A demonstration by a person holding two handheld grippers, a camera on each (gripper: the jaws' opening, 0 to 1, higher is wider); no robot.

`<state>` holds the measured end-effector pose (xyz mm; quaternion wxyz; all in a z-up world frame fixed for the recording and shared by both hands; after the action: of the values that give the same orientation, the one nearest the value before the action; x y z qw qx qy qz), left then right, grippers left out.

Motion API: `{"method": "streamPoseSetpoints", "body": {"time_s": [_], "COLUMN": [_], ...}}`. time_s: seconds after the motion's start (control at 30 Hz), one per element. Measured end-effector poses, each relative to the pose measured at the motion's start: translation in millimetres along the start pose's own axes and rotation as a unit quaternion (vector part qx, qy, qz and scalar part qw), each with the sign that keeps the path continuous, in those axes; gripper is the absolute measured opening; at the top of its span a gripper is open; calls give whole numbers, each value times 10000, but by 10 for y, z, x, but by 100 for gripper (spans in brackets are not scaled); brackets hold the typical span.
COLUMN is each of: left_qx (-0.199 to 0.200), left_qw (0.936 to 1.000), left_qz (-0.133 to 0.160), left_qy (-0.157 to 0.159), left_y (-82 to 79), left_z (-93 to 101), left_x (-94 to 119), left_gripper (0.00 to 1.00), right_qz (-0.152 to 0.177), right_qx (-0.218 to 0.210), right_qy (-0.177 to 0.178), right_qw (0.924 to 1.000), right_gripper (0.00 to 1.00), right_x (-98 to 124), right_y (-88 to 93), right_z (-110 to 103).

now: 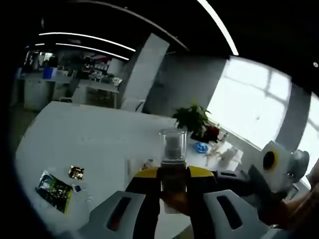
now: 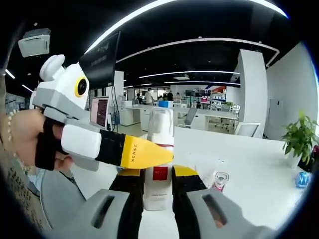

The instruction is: Arrange the skincare products in the storage area until every visible bottle or jar stands upright without overlapping.

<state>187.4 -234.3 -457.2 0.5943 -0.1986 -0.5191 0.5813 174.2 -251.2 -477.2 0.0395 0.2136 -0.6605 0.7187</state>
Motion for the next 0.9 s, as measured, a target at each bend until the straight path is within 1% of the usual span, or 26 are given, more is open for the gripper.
{"method": "streamPoseSetpoints", "body": {"time_s": [0.03,0.07,0.1,0.13,0.17,0.2,0.23,0.27,0.3,0.37,0.4,0.43,0.47,0.5,0.53,0.57,0.6,0.67,0.73,0.83,0.9], "left_qx": [-268,-441,-647,-765,-988,-1215,-1429,-1588,-1833,-2009,-2197,-2259,-2331,-2437,-2674,-2834,-3080,-3286,-3280,-3207,-3189], "left_qw": [9996,9986,9969,9953,9890,9859,9806,9746,9672,9574,9489,9456,9416,9363,9257,9188,9088,8998,9005,9018,9013], "left_qz": [-78,-208,-212,-265,-413,-350,-403,-450,-586,-646,-639,-689,-773,-862,-1028,-1136,-1257,-1403,-1409,-1427,-1469], "left_qy": [53,202,405,536,1019,1096,1281,1514,1655,1973,2175,2238,2302,2377,2468,2503,2518,2503,2485,2521,2539], "left_y": [8,36,20,23,49,23,25,33,52,61,59,64,82,108,164,202,251,306,311,323,354], "left_z": [-6,17,41,52,154,176,220,276,299,368,417,431,442,454,466,475,490,492,472,381,340], "left_x": [2,-7,-13,-13,-14,-14,-14,-10,-14,-16,-17,-31,-48,-67,-100,-126,-174,-260,-331,-434,-495], "left_gripper": [15,15,15,15,15,15,15,15,15,15,15,15,15,15,15,15,15,15,15,15,16], "right_qz": [-52,-67,26,16,-52,55,81,31,28,25,84,111,30,-57,-152,-262,-338,-471,-535,-561,-624], "right_qx": [-12,-25,67,54,-5,16,-16,192,319,306,252,287,322,379,438,590,689,758,831,732,738], "right_qy": [-260,-357,-593,-856,-971,-1298,-1445,-1602,-1783,-2185,-2449,-2560,-2723,-2825,-2928,-2995,-2995,-2946,-2810,-2684,-2627], "right_qw": [9996,9993,9982,9963,9953,9915,9895,9869,9835,9754,9692,9662,9617,9585,9551,9519,9510,9514,9546,9589,9600], "right_gripper": [21,21,21,22,22,23,23,23,24,24,24,24,23,23,23,22,22,22,21,21,21], "right_x": [5,27,52,66,83,113,136,157,174,214,247,260,275,283,289,287,278,240,207,166,132], "right_y": [31,50,44,56,81,62,56,75,81,95,94,102,144,182,228,285,326,391,432,490,543], "right_z": [-30,-9,-9,-23,11,-2,15,25,7,14,11,25,34,31,34,46,55,85,128,215,250]}}
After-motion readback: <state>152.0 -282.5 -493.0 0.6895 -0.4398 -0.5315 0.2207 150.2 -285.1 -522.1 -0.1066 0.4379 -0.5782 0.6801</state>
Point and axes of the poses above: the point that each gripper's makers call its tool centre point, and the gripper's own axes: x roughly backward along the fingers, z roughly to its right, y roughly out of its underside, the point moved 2 cm from there along x, roughly backward along the fingers, and after that the axes turned 11 degrees about -z, right-handed, at the moved point
